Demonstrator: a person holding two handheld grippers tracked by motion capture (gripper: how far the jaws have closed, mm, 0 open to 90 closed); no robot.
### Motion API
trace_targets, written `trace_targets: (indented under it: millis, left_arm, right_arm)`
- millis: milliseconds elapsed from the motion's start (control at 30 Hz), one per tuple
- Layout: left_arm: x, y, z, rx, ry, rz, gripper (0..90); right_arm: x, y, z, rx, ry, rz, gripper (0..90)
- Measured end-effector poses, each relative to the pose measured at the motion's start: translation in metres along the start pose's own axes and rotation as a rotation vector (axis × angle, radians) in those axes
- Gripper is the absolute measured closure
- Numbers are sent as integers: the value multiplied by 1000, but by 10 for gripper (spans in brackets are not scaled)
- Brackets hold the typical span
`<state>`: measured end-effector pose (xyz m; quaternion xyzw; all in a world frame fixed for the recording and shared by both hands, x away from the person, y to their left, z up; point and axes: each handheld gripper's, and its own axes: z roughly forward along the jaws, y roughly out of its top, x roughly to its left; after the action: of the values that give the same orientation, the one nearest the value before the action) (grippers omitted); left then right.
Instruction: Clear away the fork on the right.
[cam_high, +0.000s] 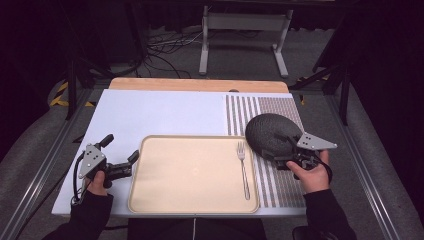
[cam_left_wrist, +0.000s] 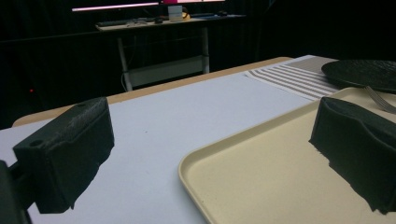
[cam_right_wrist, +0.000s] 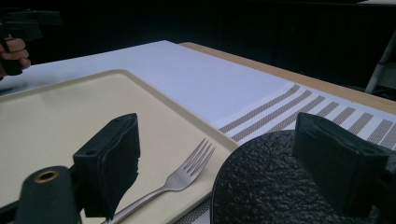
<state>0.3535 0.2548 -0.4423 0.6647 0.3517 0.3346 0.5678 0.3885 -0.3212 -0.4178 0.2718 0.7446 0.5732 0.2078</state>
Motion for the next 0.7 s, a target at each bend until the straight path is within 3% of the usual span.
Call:
trace_targets:
  millis: [700]
  left_arm:
    - [2, -1, 0, -5, -1, -14, 2]
  right_arm:
    - [-7, -35, -27, 14, -60, 58, 145]
